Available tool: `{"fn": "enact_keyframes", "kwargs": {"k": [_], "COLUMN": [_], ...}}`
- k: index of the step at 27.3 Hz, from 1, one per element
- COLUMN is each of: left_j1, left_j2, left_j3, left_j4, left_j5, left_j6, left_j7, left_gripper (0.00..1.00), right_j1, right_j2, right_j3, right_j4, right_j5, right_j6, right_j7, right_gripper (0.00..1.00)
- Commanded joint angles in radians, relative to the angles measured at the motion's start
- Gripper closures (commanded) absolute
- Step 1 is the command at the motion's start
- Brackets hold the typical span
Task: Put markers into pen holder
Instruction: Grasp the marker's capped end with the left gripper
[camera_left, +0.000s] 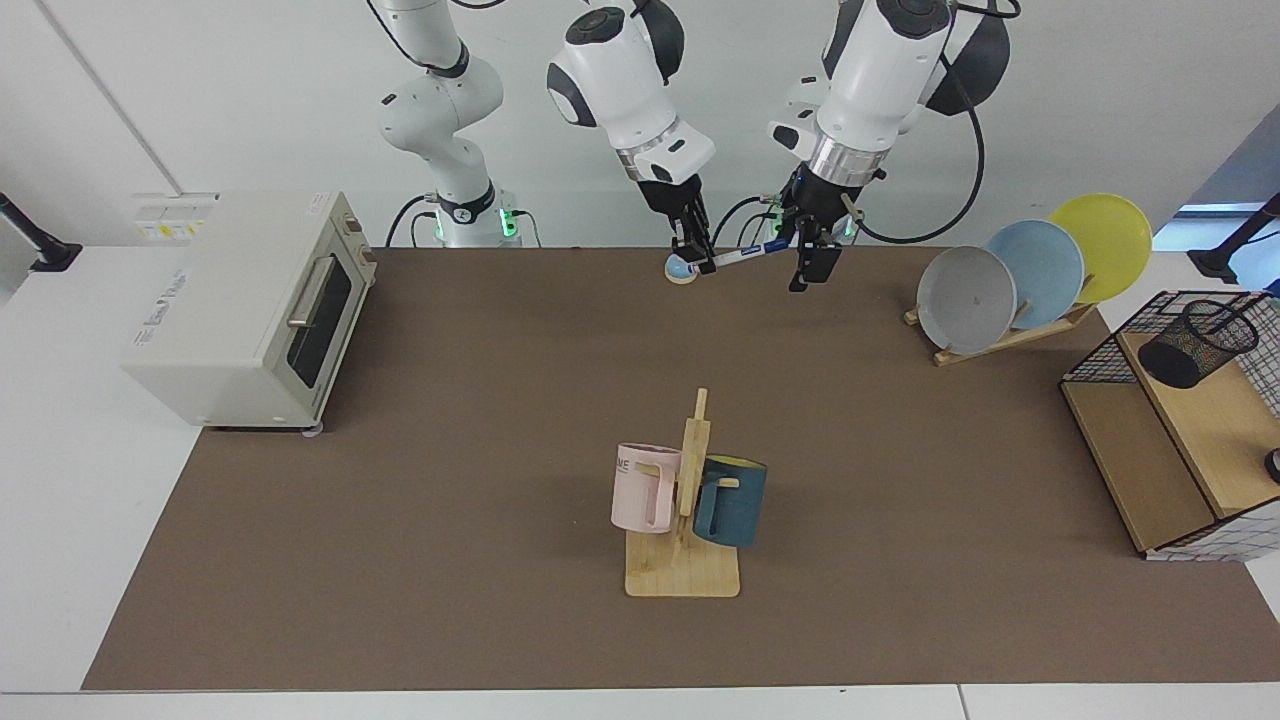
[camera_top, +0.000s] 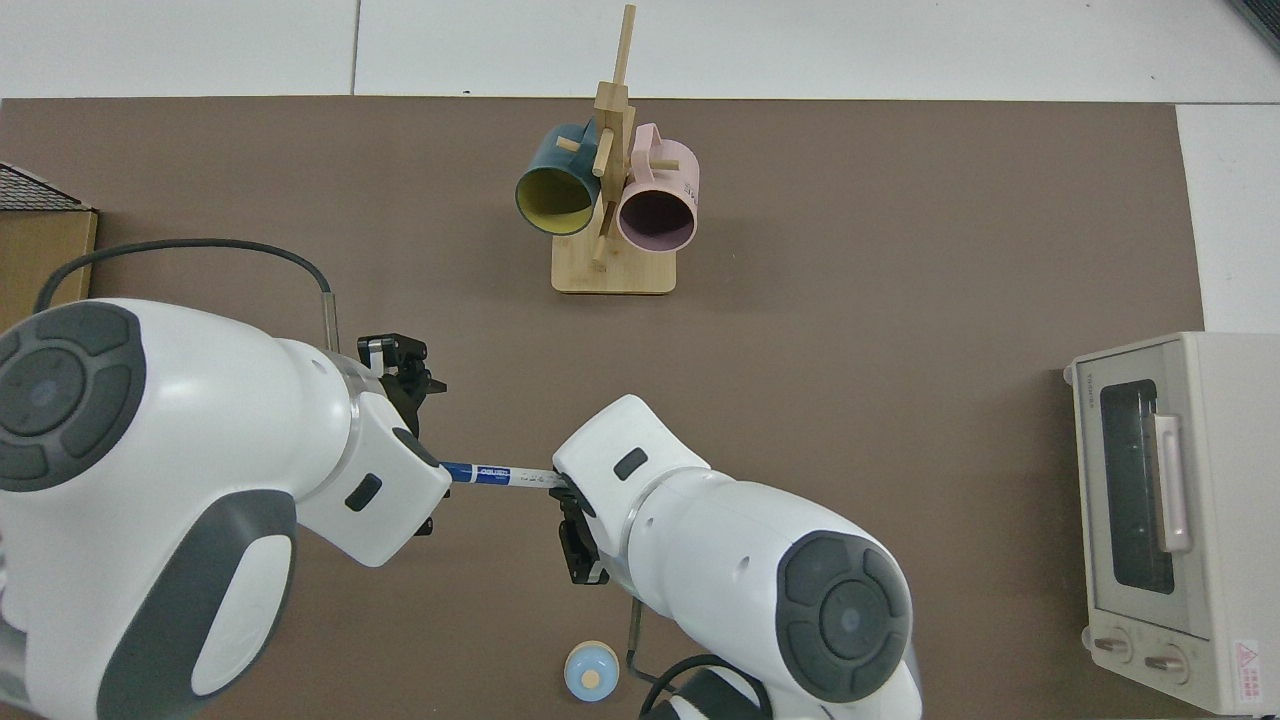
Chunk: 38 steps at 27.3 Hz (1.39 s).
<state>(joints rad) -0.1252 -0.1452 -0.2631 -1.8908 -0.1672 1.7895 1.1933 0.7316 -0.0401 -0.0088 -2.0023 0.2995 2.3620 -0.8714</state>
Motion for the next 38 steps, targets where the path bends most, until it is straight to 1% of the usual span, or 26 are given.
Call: {"fn": "enact_keyframes", "kwargs": {"k": [1,7,10,12,16,20,23,26,38], "left_j1": [-0.014,-0.013,-0.013,-0.013,-0.010,-0.014,-0.014,-0.013,-0.014], "left_j2": [-0.036,-0.030,-0.031,-0.031,-0.019,-0.019,-0.019,-0.019,-0.017], "left_j3": [-0.004,-0.004,-0.004,-0.004,-0.002,-0.007,-0.013,-0.013,-0.022], "left_j4": [-0.042,-0.017,-0.017,-0.013,0.024,0.025,0.025,0.024,0.030], "left_j5": [0.020,0.032,0.032,0.032,0.046,0.066,0.068,0.066,0.071], "left_j6": [0.005,-0.024,-0.027,-0.030,-0.044,-0.045,-0.045,-0.044,-0.030], "left_j7": [-0.037,-0.037,-0.037,-0.035,-0.024,-0.024,-0.023,-0.001,0.110], "left_gripper": [0.17,0.37,0.49,0.53,0.53,0.54,0.59,0.62,0.62], "right_j1": [0.008,0.008,0.008,0.008,0.008,0.008,0.008,0.008,0.009], "right_j2": [-0.015,-0.015,-0.015,-0.015,-0.015,-0.017,-0.015,-0.017,-0.017], "right_j3": [-0.004,-0.002,-0.004,-0.003,-0.004,-0.004,-0.002,-0.004,-0.003], "right_j4": [-0.024,-0.023,-0.023,-0.023,-0.023,-0.023,-0.023,-0.023,-0.023], "right_j5": [-0.025,-0.025,-0.026,-0.026,-0.026,-0.026,-0.026,-0.025,-0.026], "right_j6": [0.028,0.028,0.028,0.028,0.028,0.028,0.028,0.028,0.028], "right_j7": [0.040,0.049,0.054,0.054,0.054,0.054,0.054,0.054,0.055], "right_gripper": [1.00,1.00,1.00,1.00,1.00,1.00,1.00,1.00,1.00]}}
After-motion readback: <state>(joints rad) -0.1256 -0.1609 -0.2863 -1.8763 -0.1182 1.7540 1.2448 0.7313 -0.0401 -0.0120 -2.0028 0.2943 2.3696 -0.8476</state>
